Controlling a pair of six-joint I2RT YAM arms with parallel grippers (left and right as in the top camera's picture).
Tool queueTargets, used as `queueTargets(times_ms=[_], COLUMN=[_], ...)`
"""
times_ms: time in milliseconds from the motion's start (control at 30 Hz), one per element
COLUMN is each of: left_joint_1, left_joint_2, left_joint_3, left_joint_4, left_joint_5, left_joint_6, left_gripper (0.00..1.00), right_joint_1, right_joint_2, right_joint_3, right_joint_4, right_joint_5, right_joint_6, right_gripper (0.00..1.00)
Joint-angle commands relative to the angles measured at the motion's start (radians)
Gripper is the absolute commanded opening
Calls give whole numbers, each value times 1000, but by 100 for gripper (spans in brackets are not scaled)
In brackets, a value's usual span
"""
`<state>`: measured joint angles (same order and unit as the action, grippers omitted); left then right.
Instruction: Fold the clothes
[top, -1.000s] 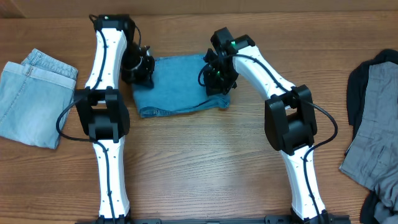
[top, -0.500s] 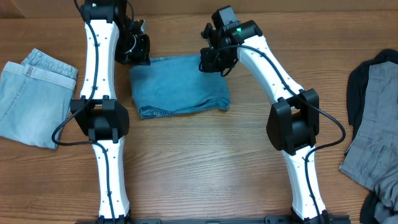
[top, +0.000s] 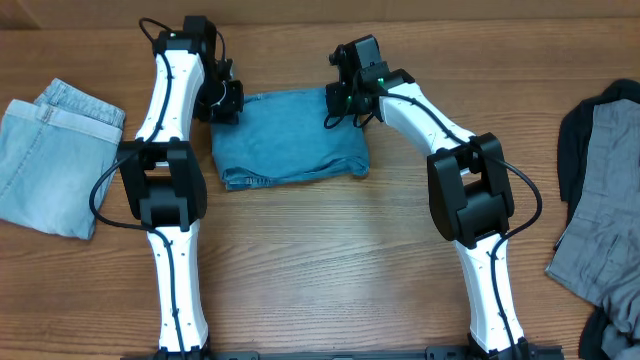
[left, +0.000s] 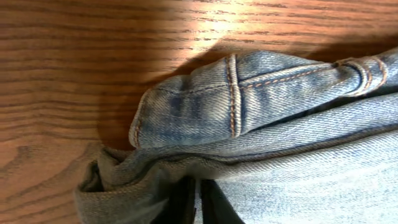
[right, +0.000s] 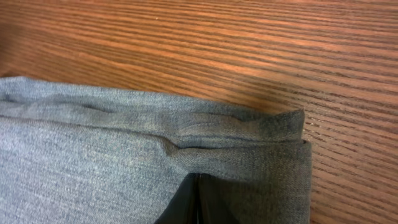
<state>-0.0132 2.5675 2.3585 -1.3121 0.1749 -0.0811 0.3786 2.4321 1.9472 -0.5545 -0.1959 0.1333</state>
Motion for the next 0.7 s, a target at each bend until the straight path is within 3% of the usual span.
queueTargets(times_ms=[0, 133, 267, 533, 667], left_joint_1=[0, 0, 0, -17, -33], left_joint_2=[3, 3, 4, 5, 5], left_joint_3=[107, 298, 290, 182, 17], left_joint_4=[-68, -234, -344, -360, -343], left_joint_5=[85, 88, 84, 110, 106], left_joint_6=[-12, -14, -28, -28, -3], left_gripper=[6, 7, 17, 19, 20], right_joint_1=[-9, -9, -14, -11, -11], right_joint_2=[-30, -154, -208, -203, -201], right_joint_3=[68, 209, 205, -77, -175], right_joint_4=[-75, -401, -605, -520, -492], right_joint_5=[-35, -41, -41, -123, -169], right_joint_6=[24, 23, 23, 23, 24], right_gripper=[6, 6, 4, 4, 4])
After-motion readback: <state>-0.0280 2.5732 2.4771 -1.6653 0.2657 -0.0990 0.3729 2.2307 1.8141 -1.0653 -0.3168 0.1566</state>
